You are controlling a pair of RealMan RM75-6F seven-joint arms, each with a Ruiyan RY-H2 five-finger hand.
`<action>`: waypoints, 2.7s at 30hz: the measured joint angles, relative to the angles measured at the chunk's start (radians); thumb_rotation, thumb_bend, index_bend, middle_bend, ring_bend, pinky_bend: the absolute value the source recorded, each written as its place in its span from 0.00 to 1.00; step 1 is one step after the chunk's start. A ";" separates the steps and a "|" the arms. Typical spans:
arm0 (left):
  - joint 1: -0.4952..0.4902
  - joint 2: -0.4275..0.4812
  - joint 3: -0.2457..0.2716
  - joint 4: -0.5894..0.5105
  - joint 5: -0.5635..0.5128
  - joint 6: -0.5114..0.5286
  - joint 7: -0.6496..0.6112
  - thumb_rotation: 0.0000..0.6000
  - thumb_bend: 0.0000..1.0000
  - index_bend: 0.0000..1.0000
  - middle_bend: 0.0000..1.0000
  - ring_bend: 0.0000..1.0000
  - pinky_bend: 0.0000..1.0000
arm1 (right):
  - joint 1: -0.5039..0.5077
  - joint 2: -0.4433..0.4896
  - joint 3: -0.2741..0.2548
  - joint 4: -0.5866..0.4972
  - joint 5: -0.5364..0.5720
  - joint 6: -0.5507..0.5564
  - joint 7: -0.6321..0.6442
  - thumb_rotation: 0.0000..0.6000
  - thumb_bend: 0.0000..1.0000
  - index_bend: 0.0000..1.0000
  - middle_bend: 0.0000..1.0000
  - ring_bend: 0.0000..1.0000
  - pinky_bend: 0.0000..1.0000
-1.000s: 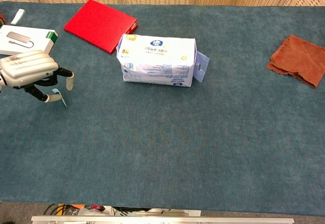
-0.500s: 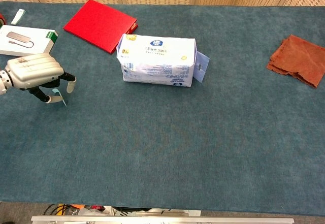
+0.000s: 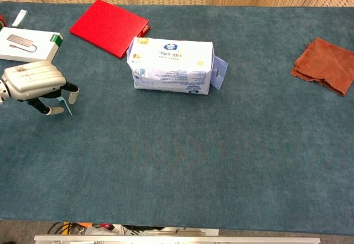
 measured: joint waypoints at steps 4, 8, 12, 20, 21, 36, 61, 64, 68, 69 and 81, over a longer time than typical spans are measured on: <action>-0.003 -0.014 0.007 0.020 0.000 0.002 -0.006 1.00 0.29 0.47 1.00 1.00 0.98 | -0.005 0.002 -0.002 -0.009 0.000 0.006 -0.010 1.00 0.30 0.16 0.27 0.22 0.26; -0.006 -0.027 0.014 0.042 0.000 0.004 -0.017 1.00 0.29 0.47 1.00 1.00 0.98 | -0.009 0.003 -0.002 -0.017 0.000 0.013 -0.017 1.00 0.30 0.16 0.27 0.22 0.26; -0.005 -0.038 0.023 0.064 -0.001 0.008 -0.023 1.00 0.29 0.47 1.00 1.00 0.98 | -0.011 0.004 -0.002 -0.022 0.001 0.016 -0.023 1.00 0.30 0.16 0.27 0.22 0.26; 0.004 -0.063 0.038 0.106 -0.006 0.016 -0.049 1.00 0.29 0.49 1.00 1.00 0.98 | -0.009 0.004 0.000 -0.032 0.000 0.014 -0.036 1.00 0.30 0.16 0.27 0.22 0.26; 0.005 -0.067 0.040 0.113 -0.007 0.017 -0.054 1.00 0.29 0.50 1.00 1.00 0.98 | -0.009 0.004 0.000 -0.032 -0.001 0.014 -0.036 1.00 0.30 0.16 0.27 0.22 0.26; -0.001 -0.104 0.049 0.150 -0.016 0.018 -0.069 1.00 0.37 0.55 1.00 1.00 0.98 | -0.015 0.007 0.000 -0.032 0.003 0.019 -0.030 1.00 0.30 0.16 0.27 0.22 0.26; -0.026 0.008 0.011 -0.054 -0.067 0.039 -0.071 1.00 0.41 0.57 1.00 1.00 0.98 | -0.004 0.021 0.011 -0.003 -0.014 0.016 0.018 1.00 0.30 0.16 0.27 0.22 0.26; -0.040 0.066 -0.007 -0.162 -0.086 0.037 -0.078 1.00 0.41 0.57 1.00 1.00 0.98 | 0.006 0.025 0.015 0.000 -0.021 0.007 0.025 1.00 0.30 0.16 0.27 0.22 0.26; -0.062 0.146 -0.040 -0.313 -0.117 0.027 -0.080 1.00 0.41 0.57 1.00 1.00 0.98 | 0.020 0.030 0.017 0.003 -0.028 -0.011 0.033 1.00 0.30 0.16 0.27 0.22 0.26; -0.069 0.167 -0.052 -0.357 -0.129 0.021 -0.081 1.00 0.41 0.58 1.00 1.00 0.98 | 0.023 0.031 0.017 0.004 -0.030 -0.015 0.034 1.00 0.30 0.16 0.27 0.22 0.26; -0.175 0.246 -0.171 -0.601 -0.227 -0.124 -0.083 1.00 0.41 0.58 1.00 1.00 0.97 | 0.033 0.045 0.021 -0.009 -0.045 -0.009 0.032 1.00 0.30 0.16 0.27 0.22 0.26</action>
